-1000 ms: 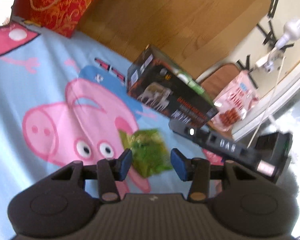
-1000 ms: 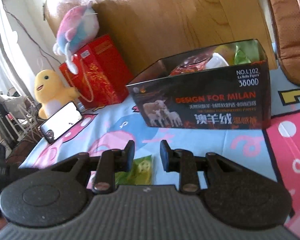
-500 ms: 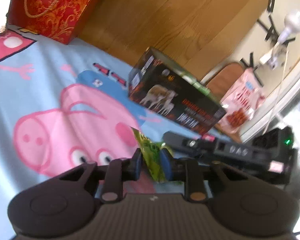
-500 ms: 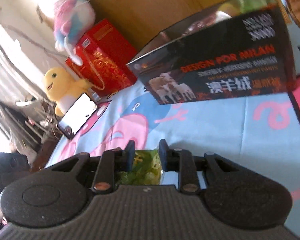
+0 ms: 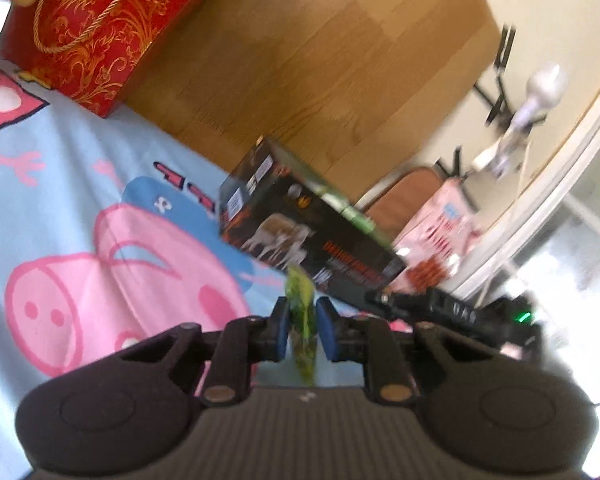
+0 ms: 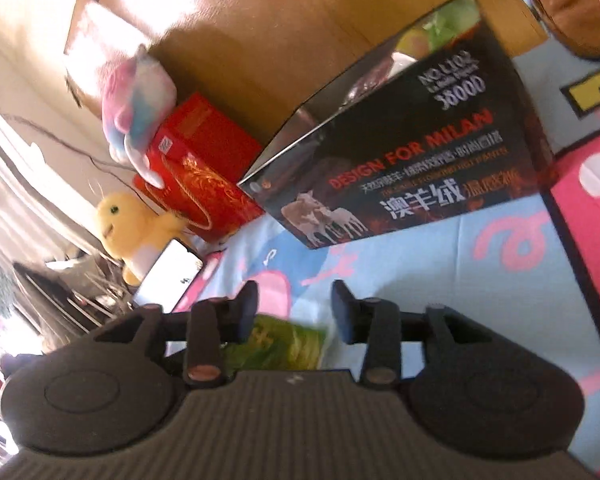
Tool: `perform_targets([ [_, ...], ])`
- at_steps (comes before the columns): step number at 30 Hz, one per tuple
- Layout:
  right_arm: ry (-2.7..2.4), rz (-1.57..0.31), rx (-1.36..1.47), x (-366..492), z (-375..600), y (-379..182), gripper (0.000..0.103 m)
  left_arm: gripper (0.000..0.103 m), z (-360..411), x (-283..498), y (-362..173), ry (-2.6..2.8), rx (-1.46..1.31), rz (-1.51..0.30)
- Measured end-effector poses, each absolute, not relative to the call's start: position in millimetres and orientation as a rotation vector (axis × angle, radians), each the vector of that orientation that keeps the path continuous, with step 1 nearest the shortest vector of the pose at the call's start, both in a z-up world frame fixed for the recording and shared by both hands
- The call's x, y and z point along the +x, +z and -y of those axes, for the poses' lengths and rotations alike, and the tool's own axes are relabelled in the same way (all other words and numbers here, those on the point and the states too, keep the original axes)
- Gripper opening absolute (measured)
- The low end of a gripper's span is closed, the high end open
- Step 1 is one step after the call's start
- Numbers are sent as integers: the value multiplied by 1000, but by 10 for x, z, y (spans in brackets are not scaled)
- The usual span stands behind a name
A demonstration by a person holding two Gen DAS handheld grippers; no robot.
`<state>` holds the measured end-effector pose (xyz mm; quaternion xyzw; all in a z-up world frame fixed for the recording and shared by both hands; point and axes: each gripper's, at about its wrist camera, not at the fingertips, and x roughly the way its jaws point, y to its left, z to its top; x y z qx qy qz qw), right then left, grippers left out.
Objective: Organize snacks
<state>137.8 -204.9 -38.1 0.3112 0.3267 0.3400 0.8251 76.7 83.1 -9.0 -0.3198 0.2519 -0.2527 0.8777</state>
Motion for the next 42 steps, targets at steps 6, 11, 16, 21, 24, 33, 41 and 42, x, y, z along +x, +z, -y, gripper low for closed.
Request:
perform_targets([
  [6, 856, -729, 735, 1397, 2027, -409, 72, 15, -972, 854, -179, -538, -799, -559],
  [11, 869, -711, 583, 1286, 1851, -310, 72, 15, -946, 840, -157, -527, -767, -561],
  [16, 896, -730, 570, 1294, 1802, -316, 75, 14, -1005, 857, -194, -518, -805, -565],
  [21, 916, -735, 489, 1266, 1722, -287, 79, 13, -1034, 859, -211, -531, -830, -562],
  [24, 922, -725, 389, 1236, 1560, -257, 80, 13, -1039, 858, -210, -519, -821, -563],
  [33, 908, -668, 202, 1088, 1367, -223, 81, 39, -942, 873, -209, -522, -774, -606],
  [41, 908, -643, 178, 1029, 1374, -201, 80, 12, -958, 838, -158, -551, -771, -561],
  [42, 914, -654, 221, 1069, 1437, -206, 81, 12, -1000, 839, -156, -571, -810, -556],
])
